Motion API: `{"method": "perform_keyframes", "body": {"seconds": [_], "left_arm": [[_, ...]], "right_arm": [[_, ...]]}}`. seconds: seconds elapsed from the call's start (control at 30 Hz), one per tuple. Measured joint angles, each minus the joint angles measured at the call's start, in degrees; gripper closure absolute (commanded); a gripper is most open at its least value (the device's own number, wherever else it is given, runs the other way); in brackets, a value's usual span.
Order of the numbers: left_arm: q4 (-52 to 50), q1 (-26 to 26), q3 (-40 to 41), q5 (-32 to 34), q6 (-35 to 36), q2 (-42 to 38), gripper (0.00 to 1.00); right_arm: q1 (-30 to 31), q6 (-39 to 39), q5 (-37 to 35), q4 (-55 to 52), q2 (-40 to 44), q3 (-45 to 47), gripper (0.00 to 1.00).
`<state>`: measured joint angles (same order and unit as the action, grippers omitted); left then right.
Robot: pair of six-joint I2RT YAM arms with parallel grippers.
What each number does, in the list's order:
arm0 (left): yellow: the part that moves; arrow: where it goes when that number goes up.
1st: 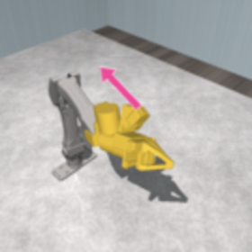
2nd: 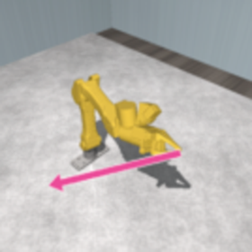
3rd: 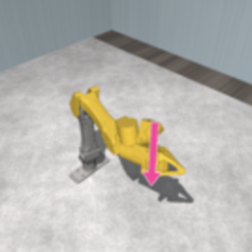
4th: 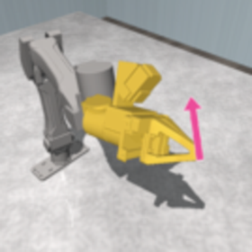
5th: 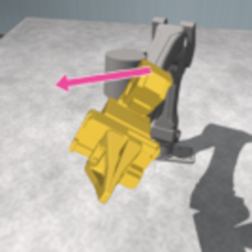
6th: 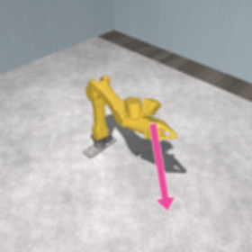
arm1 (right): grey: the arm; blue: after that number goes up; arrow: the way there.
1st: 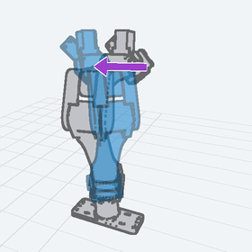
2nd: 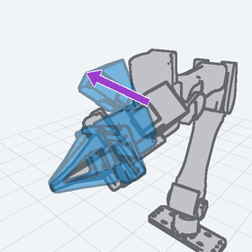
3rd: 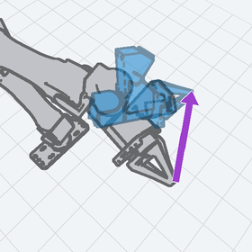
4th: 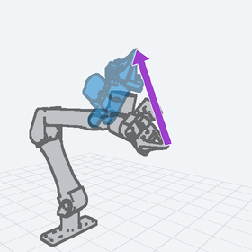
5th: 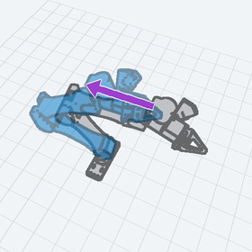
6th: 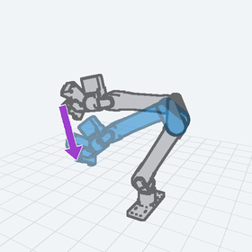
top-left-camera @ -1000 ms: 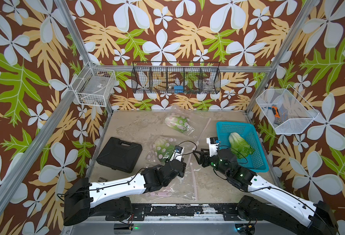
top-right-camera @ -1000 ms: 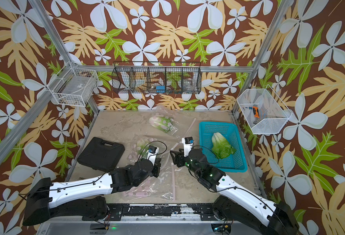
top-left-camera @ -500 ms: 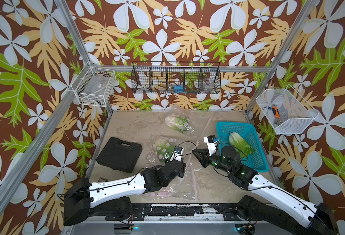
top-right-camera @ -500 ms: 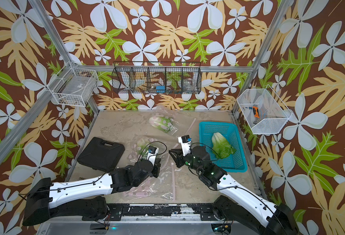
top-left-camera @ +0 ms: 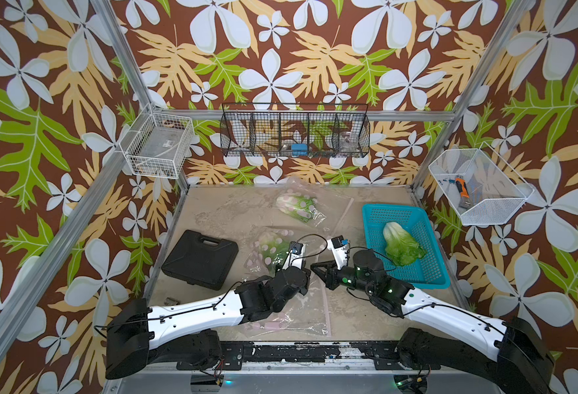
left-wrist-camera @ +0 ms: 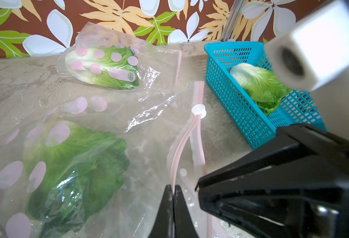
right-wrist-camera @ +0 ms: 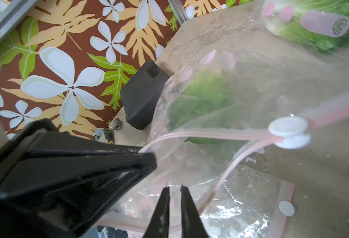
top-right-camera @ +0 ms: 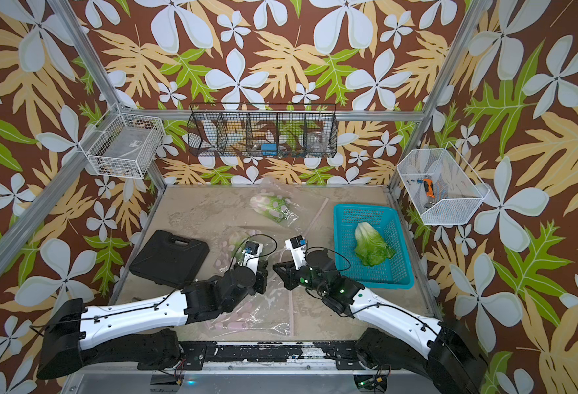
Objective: Open the zip-top bag and take out the chinese cabbages
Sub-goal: Pick up the Chinese cabbage from the zipper food storage bag.
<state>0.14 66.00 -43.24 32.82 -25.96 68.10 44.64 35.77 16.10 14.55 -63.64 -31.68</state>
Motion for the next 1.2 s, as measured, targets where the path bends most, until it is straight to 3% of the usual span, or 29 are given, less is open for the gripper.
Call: {"method": "perform_keyframes", "body": {"seconds": [0.27, 0.47, 0.53, 0.63, 0.67, 0.7, 0.83, 0.93, 1.07, 1.13, 1.2], "left_arm": [[1.4, 0.0, -0.6, -1.9, 2.7, 2.2, 1.00], [2.3, 0.0, -0.6, -3.7, 3.8, 3.2, 1.00], [2.6, 0.0, -0.6, -3.8, 4.1, 2.9, 0.85], [2.2, 0.0, -0.9, -3.7, 6.0, 1.4, 0.21], [1.8, 0.0, -1.2, -3.4, 6.9, 0.8, 0.04], [1.7, -0.1, -1.6, -3.1, 7.8, 0.2, 0.00], [-1.4, -3.7, -4.9, -1.1, 12.5, -2.2, 0.00], [-3.8, -14.5, -6.6, -3.0, 12.6, -4.5, 0.01], [-6.0, -32.5, -6.5, -9.9, 10.7, -5.4, 0.17], [-6.6, -38.7, -6.8, -14.2, 9.1, -3.0, 0.25], [-7.9, -41.4, -7.7, -18.0, 9.0, 1.2, 0.32]], "right_arm": [[0.1, 2.0, -1.5, 1.5, -5.7, -1.4, 0.76], [0.1, 4.8, -3.7, 5.2, -8.0, -1.0, 0.56], [0.0, 6.3, -4.5, 6.8, -9.7, -0.9, 0.46], [-0.3, 7.8, -4.7, 10.2, -11.9, 0.0, 0.38], [-0.7, 7.9, -4.4, 11.6, -12.7, 0.5, 0.37], [-1.1, 8.6, -4.1, 12.8, -13.5, 0.9, 0.36], [-2.4, 9.2, -2.0, 18.9, -16.7, 1.7, 0.37], [-2.7, 9.2, -0.2, 22.8, -19.3, 1.5, 0.41], [-2.6, 8.7, 3.0, 26.5, -22.6, 1.0, 0.47], [-2.6, 8.5, 3.6, 27.5, -23.8, 1.0, 0.48], [-2.6, 8.5, 3.9, 27.9, -24.7, 1.0, 0.46]]}}
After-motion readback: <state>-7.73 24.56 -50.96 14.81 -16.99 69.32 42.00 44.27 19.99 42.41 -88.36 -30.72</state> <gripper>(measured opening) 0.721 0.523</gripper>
